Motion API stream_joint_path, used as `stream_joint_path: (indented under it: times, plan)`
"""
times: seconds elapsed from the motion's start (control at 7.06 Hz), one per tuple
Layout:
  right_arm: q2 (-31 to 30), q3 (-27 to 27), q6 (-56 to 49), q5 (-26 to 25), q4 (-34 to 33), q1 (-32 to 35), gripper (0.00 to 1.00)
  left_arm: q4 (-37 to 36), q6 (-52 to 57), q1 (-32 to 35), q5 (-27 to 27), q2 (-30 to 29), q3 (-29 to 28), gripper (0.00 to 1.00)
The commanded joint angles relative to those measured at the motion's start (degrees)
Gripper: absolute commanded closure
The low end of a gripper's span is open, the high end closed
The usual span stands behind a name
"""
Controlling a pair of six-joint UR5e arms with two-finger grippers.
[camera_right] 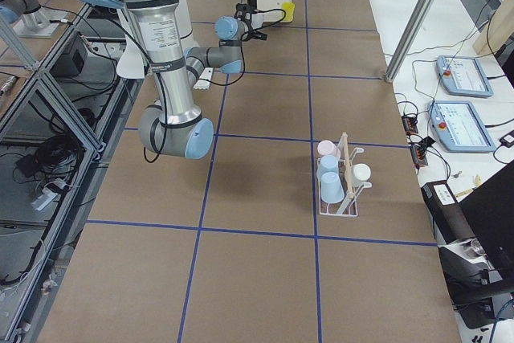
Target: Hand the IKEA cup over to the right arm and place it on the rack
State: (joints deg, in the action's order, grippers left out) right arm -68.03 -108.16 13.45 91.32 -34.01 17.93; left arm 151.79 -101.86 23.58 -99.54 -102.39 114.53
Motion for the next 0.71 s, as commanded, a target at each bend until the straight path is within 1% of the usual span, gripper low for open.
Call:
stream_joint_path:
  times: [0.0, 0.57]
  plan:
    - [0.01, -0.29, 0.0, 0.0, 0.0, 0.0, 0.06, 0.0, 0.0, -0.03, 0.05, 0.0, -0.1, 1.0]
    - [-0.08, -0.38, 0.0, 0.0, 0.0, 0.0, 0.08, 0.0, 0.0, -0.03, 0.05, -0.79, -1.07, 1.0]
